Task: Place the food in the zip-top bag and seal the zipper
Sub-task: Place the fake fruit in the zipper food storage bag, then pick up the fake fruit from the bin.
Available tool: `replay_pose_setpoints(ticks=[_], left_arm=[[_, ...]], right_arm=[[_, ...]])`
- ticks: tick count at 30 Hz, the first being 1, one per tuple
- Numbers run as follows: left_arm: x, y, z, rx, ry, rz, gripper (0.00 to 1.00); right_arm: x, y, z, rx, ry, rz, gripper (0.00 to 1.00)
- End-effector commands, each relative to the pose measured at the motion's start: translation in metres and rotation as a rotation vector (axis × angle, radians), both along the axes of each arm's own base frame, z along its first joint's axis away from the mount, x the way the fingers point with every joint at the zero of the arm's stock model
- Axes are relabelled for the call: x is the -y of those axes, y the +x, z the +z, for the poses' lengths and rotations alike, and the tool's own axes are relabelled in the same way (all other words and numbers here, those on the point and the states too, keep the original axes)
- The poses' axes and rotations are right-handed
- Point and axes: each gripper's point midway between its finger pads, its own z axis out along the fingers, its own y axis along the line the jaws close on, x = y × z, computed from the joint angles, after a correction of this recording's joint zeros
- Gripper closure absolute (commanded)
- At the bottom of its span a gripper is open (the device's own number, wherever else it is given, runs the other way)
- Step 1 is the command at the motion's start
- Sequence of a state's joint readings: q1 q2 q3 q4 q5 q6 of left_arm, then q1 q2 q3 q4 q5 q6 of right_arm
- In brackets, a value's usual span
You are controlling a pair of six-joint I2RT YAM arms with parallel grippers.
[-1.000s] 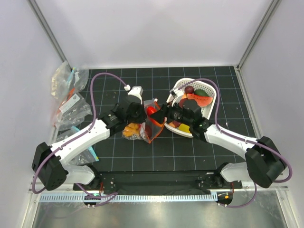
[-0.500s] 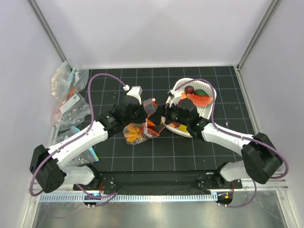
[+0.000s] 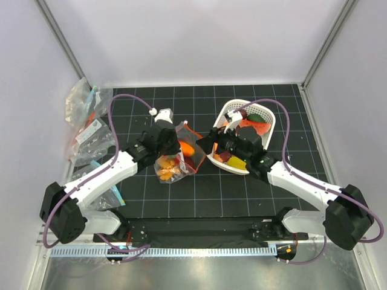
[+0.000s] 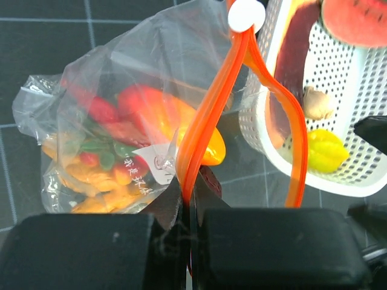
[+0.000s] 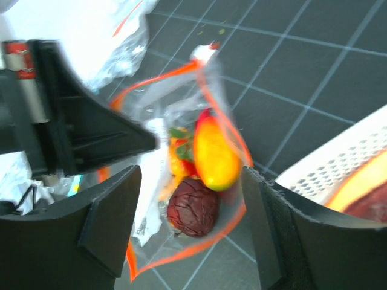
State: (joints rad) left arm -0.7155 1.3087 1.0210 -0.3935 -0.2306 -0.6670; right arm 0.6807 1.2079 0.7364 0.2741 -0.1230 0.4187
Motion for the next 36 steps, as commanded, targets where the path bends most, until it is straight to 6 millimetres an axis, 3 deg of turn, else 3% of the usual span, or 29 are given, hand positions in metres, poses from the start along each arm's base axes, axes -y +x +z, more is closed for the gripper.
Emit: replay_pose_setpoints(ticks=[1, 2, 5, 9, 20, 22, 27, 32, 33, 36], left_arm=[[-0.015, 0.005, 0.039, 0.111, -0.093, 0.079, 1.0], [-0.02, 0.002, 0.032, 0.111, -0.094, 0.093, 1.0], [-0.033, 0.001, 0.051, 0.191, -0.138, 0.147, 0.99], [-0.041, -0.003, 0.054, 0.223, -0.151, 0.167, 0.99], [-0.02, 0.001, 0.042, 0.167, -0.138, 0.082, 1.0], [-0.02, -0.002, 0.043, 0.166, -0.143, 0.076, 1.0], [-0.024, -0.004, 0.048, 0.192, -0.16, 0.09, 1.0], [-0.023, -0.004, 0.045, 0.187, -0.156, 0.083, 1.0], [-0.023, -0.003, 0.045, 0.186, -0.154, 0.082, 1.0], [-0.021, -0.004, 0.046, 0.184, -0.159, 0.074, 1.0]], right_arm=[[0.016, 0.01, 0.003, 0.028, -0.035, -0.104, 0.29], [0.017, 0.011, 0.003, 0.03, -0.04, -0.107, 0.3], [0.026, 0.02, -0.004, 0.014, -0.074, -0.177, 0.32], [0.041, 0.028, -0.012, -0.017, -0.147, -0.267, 0.34], [0.077, 0.045, -0.023, -0.021, -0.258, -0.465, 0.18], [0.09, 0.05, -0.022, -0.007, -0.284, -0.541, 0.21], [0.123, 0.065, -0.026, 0.007, -0.331, -0.728, 0.48], [0.146, 0.099, -0.035, -0.053, -0.358, -0.821, 0.52], [0.15, 0.108, -0.053, -0.094, -0.392, -0.832, 0.52], [0.167, 0.131, -0.065, -0.16, -0.426, -0.88, 0.53]])
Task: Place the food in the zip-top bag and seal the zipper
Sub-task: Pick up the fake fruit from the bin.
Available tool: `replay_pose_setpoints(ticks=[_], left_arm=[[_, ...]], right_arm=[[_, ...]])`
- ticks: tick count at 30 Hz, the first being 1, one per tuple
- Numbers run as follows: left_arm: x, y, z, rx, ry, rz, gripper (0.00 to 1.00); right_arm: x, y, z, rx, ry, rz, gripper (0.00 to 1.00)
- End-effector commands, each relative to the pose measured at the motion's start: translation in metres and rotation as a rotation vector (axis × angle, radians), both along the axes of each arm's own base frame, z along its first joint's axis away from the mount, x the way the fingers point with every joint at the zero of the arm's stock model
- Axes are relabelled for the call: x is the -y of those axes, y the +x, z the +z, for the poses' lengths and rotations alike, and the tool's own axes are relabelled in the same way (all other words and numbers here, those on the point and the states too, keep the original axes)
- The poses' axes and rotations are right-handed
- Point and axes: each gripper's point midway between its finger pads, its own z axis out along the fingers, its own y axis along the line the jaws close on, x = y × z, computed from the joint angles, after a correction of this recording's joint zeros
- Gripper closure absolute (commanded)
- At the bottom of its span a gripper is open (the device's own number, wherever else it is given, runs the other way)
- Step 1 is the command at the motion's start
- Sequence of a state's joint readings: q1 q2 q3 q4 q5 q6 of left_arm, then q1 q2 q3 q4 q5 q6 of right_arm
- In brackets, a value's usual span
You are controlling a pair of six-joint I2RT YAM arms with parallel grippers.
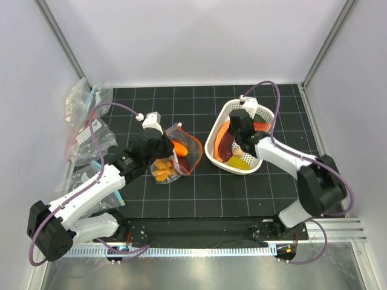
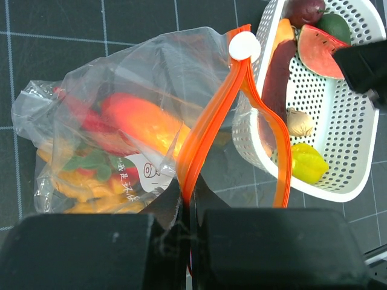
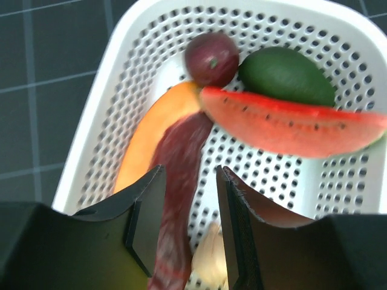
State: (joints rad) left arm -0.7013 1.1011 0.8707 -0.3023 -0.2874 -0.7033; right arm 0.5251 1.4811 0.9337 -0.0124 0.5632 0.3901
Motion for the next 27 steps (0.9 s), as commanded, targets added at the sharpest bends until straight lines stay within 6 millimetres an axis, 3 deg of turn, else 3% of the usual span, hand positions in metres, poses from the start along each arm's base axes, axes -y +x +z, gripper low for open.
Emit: replay_pose_setpoints(ticks=[1, 2, 5, 14, 23, 27], left_arm=[[0.007, 0.007, 0.021, 0.06, -0.056, -0.011, 1.0], [0.007, 0.006, 0.021, 0.059, -0.058, -0.011, 1.0], [0.008, 0.007, 0.02, 0.059, -0.059, -0.011, 1.0], [0.011, 0.007, 0.019, 0.05, -0.063, -0.026, 1.0], [0.01, 0.006, 0.02, 0.056, -0.069, -0.02, 1.0], [0.011, 0.006, 0.019, 0.053, -0.065, -0.022, 1.0]], right_arm=[[0.023, 0.032, -0.012, -0.046, -0.015, -0.114, 0.53], [0.023, 0.042, -0.009, -0.043, -0.006, -0.119, 0.53], [0.03, 0.063, -0.024, -0.074, 0.01, -0.142, 0.53], [0.035, 0.102, -0.037, -0.09, -0.006, -0.178, 0.54], [0.039, 0.112, -0.03, -0.059, -0.024, -0.198, 0.55], [0.042, 0.116, -0.029, -0.054, -0.024, -0.206, 0.61]])
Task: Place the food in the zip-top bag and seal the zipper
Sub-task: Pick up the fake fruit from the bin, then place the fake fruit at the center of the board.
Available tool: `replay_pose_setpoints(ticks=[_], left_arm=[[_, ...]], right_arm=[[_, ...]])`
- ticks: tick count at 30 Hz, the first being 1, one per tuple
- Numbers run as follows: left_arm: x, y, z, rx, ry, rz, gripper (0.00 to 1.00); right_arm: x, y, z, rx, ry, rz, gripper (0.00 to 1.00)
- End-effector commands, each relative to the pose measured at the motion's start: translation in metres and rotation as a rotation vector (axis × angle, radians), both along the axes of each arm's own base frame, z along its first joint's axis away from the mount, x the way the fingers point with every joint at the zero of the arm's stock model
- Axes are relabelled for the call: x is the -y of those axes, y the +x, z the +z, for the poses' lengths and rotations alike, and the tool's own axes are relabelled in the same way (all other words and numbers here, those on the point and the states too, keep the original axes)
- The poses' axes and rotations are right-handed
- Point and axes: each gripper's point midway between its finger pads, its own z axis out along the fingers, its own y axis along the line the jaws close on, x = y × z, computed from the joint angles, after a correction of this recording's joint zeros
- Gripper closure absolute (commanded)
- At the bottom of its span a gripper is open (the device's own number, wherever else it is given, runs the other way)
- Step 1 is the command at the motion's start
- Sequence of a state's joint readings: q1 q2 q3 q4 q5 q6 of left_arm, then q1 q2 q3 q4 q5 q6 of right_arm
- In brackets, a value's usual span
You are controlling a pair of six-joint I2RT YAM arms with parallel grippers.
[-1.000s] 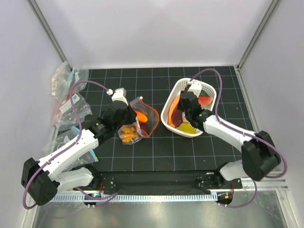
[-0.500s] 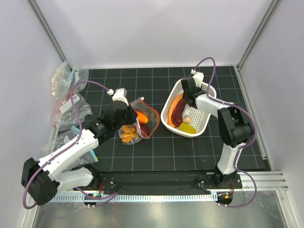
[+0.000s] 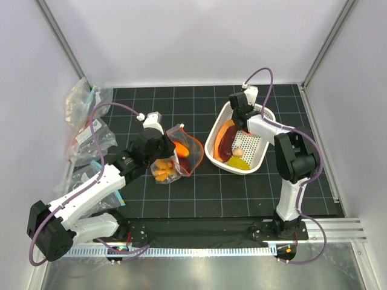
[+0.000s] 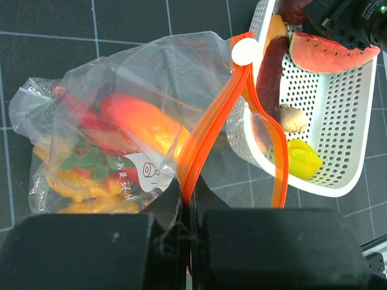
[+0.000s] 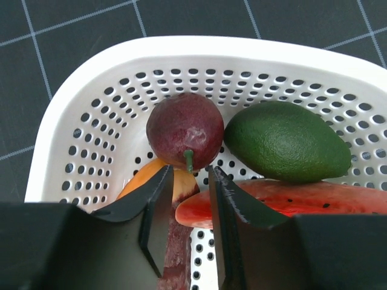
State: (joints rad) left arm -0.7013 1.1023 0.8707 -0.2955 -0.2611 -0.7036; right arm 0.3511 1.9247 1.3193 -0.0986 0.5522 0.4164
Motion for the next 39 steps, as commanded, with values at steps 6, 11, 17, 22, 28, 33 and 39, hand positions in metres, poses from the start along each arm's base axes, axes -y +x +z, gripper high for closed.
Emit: replay_pose_setpoints(ticks=[6, 11, 17, 22, 28, 33, 39], left_arm=[[0.006, 0.009, 0.018, 0.057, -0.049, 0.005, 1.0], [0.006, 0.009, 0.016, 0.054, -0.045, 0.005, 1.0], [0.006, 0.009, 0.016, 0.053, -0.044, 0.005, 1.0], [0.007, 0.009, 0.016, 0.051, -0.049, -0.001, 1.0], [0.011, 0.009, 0.013, 0.038, -0.051, -0.012, 1.0], [0.011, 0.01, 0.012, 0.037, -0.047, -0.009, 1.0], [0.013, 0.012, 0.008, 0.025, -0.037, -0.011, 1.0]], right_arm=[[0.004, 0.021, 0.026, 0.077, -0.015, -0.027, 0.73], [0.001, 0.027, 0.03, 0.089, -0.008, -0.013, 0.92], [0.001, 0.016, 0.046, 0.126, 0.007, 0.01, 0.99], [-0.012, -0.016, 0.076, 0.172, 0.072, 0.102, 0.99], [-0.041, -0.067, 0.122, 0.251, 0.236, 0.239, 0.99], [-0.075, -0.112, 0.15, 0.282, 0.313, 0.37, 0.99], [-0.142, -0.165, 0.166, 0.318, 0.405, 0.672, 0.99]])
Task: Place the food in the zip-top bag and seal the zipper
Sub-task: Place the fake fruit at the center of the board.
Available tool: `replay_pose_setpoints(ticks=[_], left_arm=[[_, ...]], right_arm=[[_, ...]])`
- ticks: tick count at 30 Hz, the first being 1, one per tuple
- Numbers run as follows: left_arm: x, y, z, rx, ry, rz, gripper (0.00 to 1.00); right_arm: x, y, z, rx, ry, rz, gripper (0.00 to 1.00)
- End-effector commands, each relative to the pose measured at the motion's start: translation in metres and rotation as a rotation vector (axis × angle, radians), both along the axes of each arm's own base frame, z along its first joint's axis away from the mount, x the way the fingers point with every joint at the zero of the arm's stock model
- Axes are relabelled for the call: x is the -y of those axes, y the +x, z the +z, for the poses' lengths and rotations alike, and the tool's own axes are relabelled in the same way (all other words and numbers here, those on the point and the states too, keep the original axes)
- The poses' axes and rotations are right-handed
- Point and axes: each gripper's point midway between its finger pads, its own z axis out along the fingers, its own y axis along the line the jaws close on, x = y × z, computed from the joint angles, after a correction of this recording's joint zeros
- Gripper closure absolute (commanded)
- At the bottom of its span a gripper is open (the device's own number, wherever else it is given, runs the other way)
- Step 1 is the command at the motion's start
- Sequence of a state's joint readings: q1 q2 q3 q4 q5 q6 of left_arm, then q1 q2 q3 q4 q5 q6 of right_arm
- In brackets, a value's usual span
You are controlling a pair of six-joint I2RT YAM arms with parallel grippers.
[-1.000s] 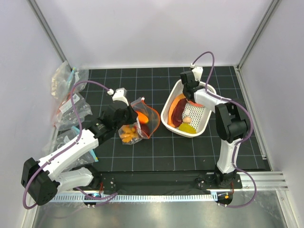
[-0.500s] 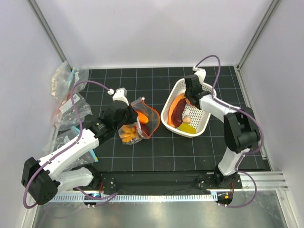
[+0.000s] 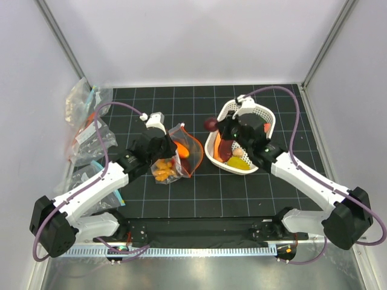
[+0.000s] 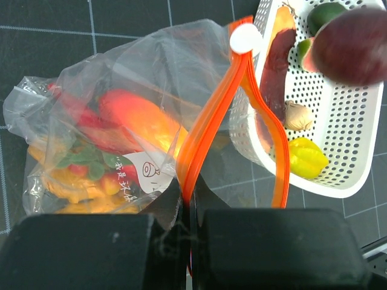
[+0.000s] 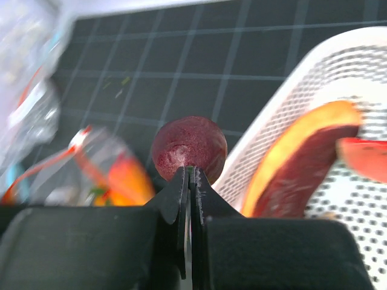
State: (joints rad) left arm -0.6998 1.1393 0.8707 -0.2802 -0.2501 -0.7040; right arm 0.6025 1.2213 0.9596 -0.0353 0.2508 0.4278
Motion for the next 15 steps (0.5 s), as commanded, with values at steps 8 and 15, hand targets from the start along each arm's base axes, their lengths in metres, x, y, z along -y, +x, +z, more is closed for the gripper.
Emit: replay_pose_setpoints(ticks=[8, 15], left_arm=[[0.012, 0.01, 0.017, 0.039, -0.046, -0.017, 1.0], [0.01, 0.008, 0.02, 0.047, -0.049, -0.015, 1.0]], right_arm=[[-0.066, -0.057, 0.026, 0.182, 0.018, 0.354, 0.99], [-0.08, -0.082, 0.04, 0.275, 0.011, 0.46, 0.99]])
